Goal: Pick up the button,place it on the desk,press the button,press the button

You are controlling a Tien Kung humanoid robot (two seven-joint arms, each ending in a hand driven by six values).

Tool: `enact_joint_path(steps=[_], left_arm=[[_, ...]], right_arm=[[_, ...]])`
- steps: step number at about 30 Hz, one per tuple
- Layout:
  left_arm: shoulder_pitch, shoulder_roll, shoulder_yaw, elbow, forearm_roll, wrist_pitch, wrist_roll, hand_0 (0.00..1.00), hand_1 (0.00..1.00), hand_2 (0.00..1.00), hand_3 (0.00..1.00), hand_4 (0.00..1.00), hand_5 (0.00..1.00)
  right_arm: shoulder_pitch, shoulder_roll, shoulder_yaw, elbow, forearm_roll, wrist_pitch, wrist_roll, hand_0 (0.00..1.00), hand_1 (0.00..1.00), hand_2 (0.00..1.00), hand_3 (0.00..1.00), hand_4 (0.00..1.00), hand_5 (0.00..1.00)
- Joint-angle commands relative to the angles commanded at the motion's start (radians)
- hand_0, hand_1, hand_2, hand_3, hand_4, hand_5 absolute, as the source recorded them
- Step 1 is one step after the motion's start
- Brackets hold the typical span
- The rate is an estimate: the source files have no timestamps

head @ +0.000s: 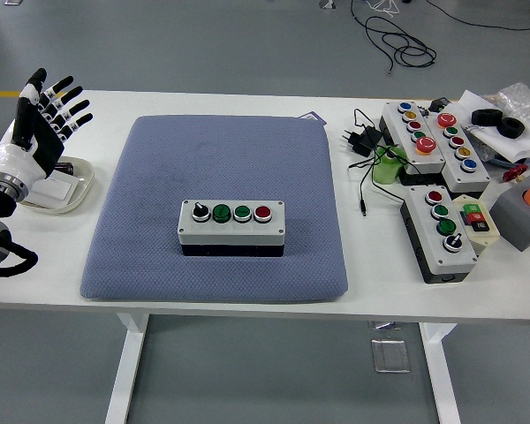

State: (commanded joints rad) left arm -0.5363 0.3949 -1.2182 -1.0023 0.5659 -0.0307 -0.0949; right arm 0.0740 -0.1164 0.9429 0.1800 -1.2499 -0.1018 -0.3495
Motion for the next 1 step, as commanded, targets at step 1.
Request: enact_joint_path(steps=[1], left_arm=[[0.0, 0.001, 0.0, 0.0, 0.0, -0.001, 0.0, 0.848, 0.897, 0.927, 0.901, 0.71, 0.998]], right_arm=[[0.0, 0.0, 0.0, 0.0, 0.0, 0.0, 0.0, 0.655, 0.474, 0.619, 0.563, 0.302, 0.228]])
